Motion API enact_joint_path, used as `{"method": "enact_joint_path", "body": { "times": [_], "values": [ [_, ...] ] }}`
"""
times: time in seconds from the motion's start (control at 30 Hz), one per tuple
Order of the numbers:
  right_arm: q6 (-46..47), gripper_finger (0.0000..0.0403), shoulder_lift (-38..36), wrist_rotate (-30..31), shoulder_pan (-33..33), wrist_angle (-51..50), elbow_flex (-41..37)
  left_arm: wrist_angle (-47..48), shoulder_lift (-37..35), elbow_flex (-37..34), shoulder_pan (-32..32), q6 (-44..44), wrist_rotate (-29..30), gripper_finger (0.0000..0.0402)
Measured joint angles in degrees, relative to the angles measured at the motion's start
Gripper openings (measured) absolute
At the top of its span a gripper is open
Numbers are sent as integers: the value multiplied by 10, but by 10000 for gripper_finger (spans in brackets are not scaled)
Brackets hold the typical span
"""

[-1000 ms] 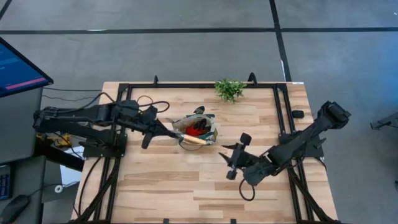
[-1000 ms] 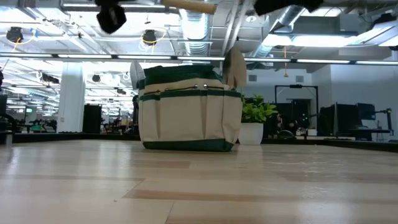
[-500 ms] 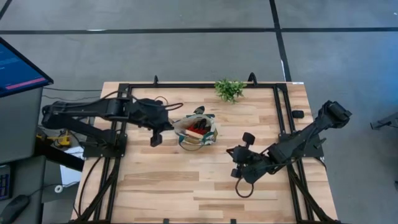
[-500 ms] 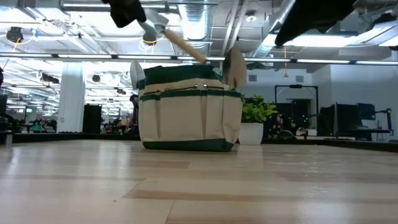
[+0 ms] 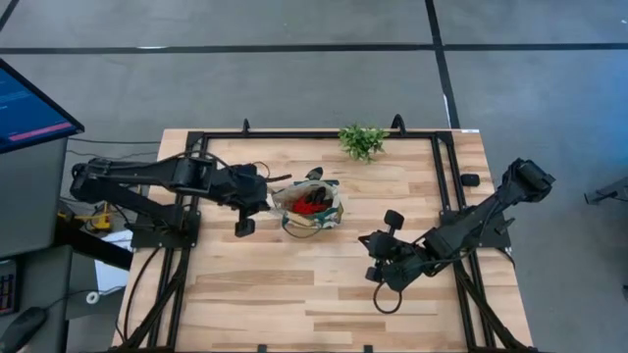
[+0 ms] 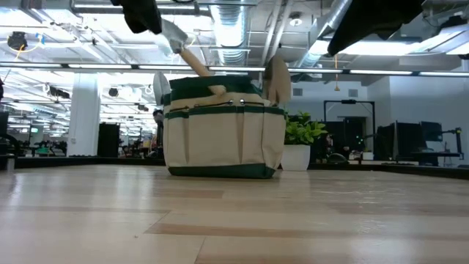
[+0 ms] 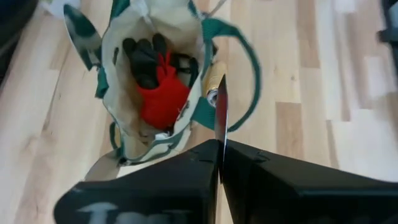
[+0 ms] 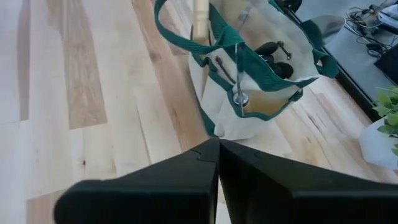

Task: Pick & Place Garden tools in Gardening bag
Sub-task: Put the brown trowel into the gardening bag

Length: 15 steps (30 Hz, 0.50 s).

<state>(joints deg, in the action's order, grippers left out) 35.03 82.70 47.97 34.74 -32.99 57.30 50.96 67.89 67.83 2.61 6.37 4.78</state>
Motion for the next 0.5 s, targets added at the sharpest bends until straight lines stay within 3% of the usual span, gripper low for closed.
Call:
{"method": "enact_joint_path", "body": {
  "times": [0.5],
  "values": [
    [-3, 1, 0, 1, 0, 0, 0, -7, 113, 0, -1, -17, 26, 1]
  ]
}}
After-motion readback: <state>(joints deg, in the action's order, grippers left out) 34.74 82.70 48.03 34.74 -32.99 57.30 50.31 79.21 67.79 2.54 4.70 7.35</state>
